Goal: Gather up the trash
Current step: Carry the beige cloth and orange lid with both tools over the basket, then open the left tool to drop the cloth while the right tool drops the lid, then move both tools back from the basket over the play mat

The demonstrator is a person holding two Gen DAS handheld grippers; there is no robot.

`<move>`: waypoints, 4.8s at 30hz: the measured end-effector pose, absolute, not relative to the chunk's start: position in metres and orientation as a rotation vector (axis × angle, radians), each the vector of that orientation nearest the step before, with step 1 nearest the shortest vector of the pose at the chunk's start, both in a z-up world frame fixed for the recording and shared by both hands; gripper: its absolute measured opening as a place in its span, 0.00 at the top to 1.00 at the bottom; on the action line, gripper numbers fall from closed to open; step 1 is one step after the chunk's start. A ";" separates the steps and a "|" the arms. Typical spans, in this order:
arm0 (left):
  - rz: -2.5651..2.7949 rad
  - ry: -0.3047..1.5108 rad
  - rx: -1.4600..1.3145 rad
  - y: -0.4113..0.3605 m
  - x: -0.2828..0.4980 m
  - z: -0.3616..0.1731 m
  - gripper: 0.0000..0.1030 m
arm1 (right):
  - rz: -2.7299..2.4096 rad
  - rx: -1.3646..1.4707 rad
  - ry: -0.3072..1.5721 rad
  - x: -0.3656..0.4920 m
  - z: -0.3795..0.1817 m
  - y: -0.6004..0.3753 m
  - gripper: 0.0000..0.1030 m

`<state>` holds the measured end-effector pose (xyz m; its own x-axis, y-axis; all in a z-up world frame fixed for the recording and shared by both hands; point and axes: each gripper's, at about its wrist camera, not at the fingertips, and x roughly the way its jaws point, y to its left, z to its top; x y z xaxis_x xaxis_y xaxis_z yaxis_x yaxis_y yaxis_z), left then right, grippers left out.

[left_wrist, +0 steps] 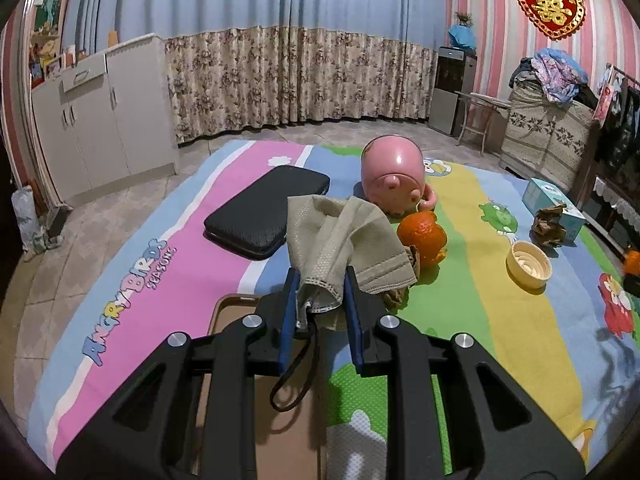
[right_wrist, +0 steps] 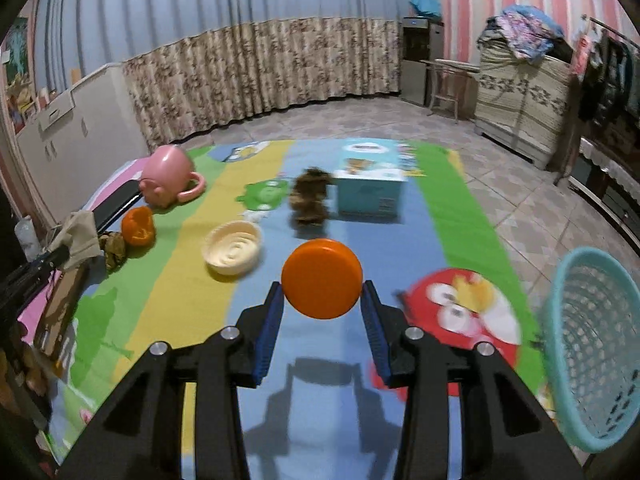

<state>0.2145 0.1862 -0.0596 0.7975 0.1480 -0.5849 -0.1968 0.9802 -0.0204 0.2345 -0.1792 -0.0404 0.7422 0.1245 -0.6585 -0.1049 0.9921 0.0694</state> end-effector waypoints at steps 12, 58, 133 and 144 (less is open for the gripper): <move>0.078 0.558 -0.055 0.125 0.210 -0.024 0.80 | -0.004 0.063 0.707 0.206 -0.044 -0.274 0.61; -0.539 0.520 0.140 -0.232 0.193 -0.010 0.80 | -0.342 0.219 0.576 0.152 -0.036 -0.482 0.61; -0.266 0.543 0.089 -0.130 0.210 -0.013 0.06 | -0.328 0.208 0.615 0.189 -0.055 -0.428 0.08; -0.165 0.574 0.073 -0.060 0.186 -0.023 0.06 | -0.250 0.124 0.550 0.181 -0.038 -0.363 0.08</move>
<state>0.1863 -0.0600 -0.0228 0.8271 -0.1352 -0.5455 0.1760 0.9841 0.0230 0.1805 -0.3633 -0.0377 0.8231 -0.2013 -0.5311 0.2673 0.9623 0.0495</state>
